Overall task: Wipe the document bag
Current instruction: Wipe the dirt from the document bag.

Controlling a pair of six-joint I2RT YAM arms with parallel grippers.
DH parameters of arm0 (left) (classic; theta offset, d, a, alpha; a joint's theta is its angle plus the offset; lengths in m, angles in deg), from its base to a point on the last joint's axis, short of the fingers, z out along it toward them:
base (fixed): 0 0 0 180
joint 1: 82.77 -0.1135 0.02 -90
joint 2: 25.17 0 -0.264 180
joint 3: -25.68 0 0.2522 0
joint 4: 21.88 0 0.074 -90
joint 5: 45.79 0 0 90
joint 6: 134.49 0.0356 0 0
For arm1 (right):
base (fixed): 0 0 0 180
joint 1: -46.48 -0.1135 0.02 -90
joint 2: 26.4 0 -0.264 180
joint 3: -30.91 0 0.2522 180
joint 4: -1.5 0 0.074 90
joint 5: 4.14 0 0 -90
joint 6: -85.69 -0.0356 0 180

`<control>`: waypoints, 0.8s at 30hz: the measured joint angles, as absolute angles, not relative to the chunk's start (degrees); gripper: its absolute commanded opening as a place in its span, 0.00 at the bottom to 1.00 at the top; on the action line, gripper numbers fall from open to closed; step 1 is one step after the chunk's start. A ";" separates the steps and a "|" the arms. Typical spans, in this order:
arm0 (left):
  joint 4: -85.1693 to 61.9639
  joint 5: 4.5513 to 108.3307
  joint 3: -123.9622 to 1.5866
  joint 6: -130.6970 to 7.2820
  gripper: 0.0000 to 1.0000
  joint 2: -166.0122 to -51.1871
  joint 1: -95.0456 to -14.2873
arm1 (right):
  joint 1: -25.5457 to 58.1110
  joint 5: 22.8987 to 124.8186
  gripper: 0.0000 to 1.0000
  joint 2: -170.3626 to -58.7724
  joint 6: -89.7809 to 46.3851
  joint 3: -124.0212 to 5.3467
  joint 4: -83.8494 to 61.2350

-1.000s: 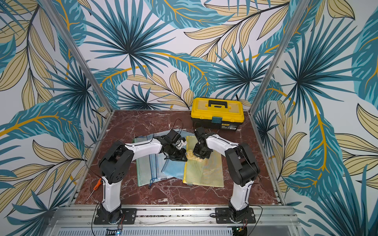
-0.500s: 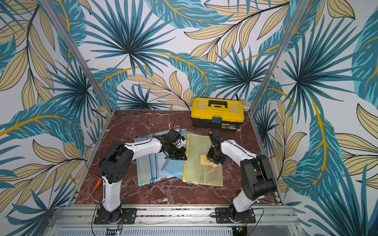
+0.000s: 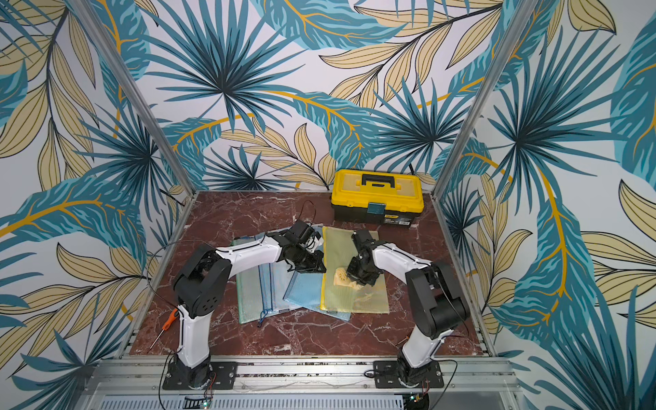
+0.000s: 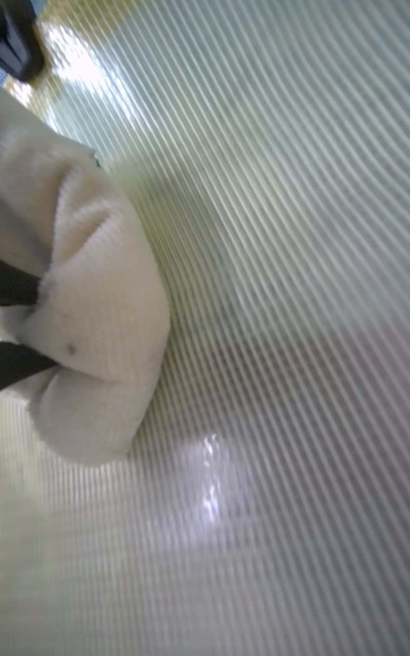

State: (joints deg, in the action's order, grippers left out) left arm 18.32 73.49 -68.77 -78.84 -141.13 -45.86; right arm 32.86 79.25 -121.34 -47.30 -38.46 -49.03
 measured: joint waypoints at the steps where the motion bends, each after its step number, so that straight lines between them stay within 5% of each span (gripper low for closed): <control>1: 18.27 73.62 -68.68 -78.81 0.00 -141.13 -46.14 | 36.83 80.14 0.00 -119.55 -46.36 -36.82 -50.04; 6: 18.29 73.49 -67.89 -78.79 0.00 -141.13 -47.41 | 43.70 83.62 0.00 -116.46 -43.69 -35.49 -54.98; 16: 18.29 73.03 -67.83 -78.81 0.00 -141.13 -48.00 | 19.22 78.52 0.00 -119.63 -48.76 -43.07 -51.94; 24: 18.27 72.96 -67.76 -78.75 0.00 -141.13 -48.31 | 19.39 77.78 0.00 -123.70 -50.11 -41.06 -50.82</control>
State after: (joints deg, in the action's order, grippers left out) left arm 18.27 72.96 -67.76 -78.75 -141.13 -48.31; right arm 19.39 77.78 -123.70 -50.11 -41.06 -50.82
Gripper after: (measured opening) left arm 0.046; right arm 0.160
